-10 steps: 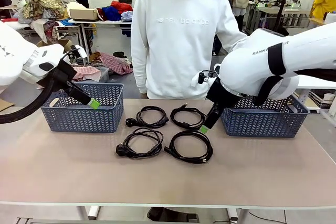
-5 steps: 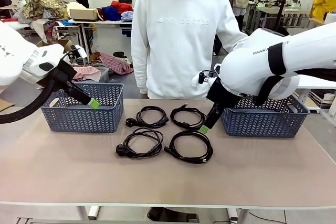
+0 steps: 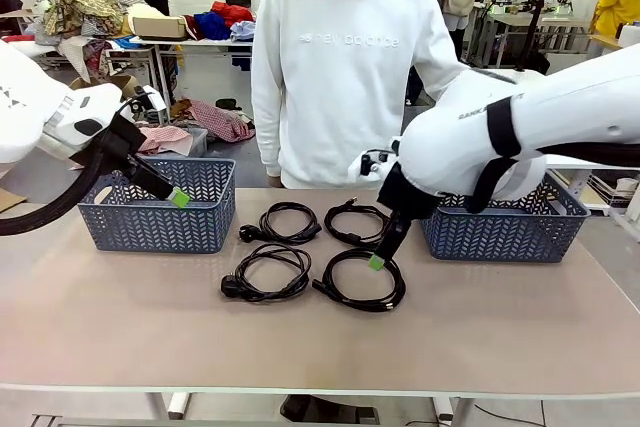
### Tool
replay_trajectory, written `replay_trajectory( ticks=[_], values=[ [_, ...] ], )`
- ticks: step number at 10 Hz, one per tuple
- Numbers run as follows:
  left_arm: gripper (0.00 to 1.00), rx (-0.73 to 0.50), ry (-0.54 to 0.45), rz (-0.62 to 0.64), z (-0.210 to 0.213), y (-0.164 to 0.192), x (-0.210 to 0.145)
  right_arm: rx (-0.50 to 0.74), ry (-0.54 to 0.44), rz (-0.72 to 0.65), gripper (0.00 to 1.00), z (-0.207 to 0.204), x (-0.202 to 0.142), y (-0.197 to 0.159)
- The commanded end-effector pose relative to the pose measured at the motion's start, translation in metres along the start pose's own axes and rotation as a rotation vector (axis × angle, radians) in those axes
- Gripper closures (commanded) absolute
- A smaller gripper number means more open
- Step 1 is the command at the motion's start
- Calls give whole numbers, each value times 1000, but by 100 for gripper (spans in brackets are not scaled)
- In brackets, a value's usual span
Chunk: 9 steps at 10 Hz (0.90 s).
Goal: Organize the cables according to human instructions.
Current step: Pick up a bundle of cables and place it in the basket indicated by the human.
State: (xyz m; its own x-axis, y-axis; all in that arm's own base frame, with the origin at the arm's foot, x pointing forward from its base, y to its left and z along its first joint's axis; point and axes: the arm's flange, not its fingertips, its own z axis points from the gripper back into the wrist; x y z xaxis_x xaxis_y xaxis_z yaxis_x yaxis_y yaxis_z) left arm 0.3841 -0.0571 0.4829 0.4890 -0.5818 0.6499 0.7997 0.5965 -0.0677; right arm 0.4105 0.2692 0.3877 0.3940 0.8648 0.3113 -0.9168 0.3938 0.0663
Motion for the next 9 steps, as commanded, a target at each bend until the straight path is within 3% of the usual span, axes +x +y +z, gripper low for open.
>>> replay_trajectory(
  ticks=[1,4,9],
  values=[
    [0,-18,-18,-13,-1,3,-1,1,59,53,0,-16,15,-1],
    [0,-18,-18,-13,-1,3,-1,55,145,137,0,-49,18,6],
    [0,-18,-18,-13,-1,3,-1,112,193,177,0,-80,23,18]
  ],
)
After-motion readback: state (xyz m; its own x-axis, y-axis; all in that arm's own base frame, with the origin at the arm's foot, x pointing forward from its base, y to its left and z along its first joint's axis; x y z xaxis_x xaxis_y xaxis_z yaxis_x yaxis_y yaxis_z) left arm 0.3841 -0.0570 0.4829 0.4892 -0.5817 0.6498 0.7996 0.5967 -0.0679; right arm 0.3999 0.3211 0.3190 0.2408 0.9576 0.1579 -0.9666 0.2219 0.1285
